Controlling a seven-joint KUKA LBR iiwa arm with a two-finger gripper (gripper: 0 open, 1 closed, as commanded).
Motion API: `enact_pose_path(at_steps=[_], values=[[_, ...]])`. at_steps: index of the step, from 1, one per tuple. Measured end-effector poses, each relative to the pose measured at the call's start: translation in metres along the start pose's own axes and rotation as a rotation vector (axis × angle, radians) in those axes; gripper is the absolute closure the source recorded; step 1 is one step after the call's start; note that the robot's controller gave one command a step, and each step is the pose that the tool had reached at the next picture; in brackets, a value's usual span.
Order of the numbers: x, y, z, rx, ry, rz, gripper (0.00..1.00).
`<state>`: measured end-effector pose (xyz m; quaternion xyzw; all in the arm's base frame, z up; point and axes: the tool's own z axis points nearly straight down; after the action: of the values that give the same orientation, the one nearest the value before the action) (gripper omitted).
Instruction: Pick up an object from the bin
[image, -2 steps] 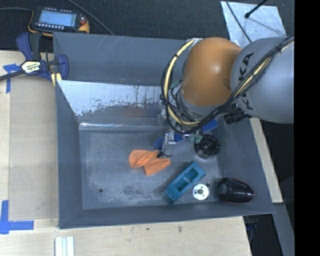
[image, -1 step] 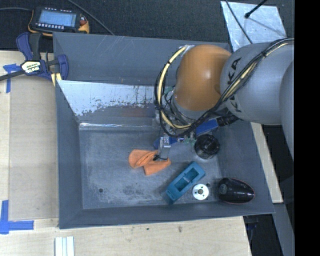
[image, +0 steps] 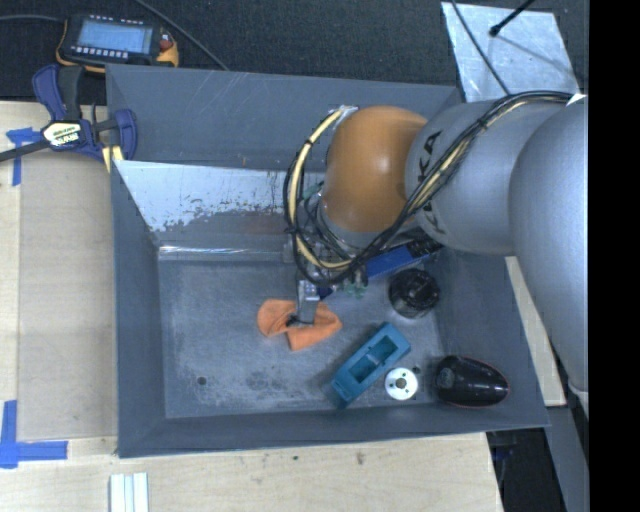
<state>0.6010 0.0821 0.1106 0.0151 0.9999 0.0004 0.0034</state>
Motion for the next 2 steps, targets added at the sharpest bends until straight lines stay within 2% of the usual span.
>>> enact_pose_path(at_steps=[1, 2], values=[[-0.006, 0.048, 0.027, 0.001, 0.005, 0.052, 0.00], [0.020, 0.053, 0.033, -0.005, 0.003, -0.030, 0.00]])
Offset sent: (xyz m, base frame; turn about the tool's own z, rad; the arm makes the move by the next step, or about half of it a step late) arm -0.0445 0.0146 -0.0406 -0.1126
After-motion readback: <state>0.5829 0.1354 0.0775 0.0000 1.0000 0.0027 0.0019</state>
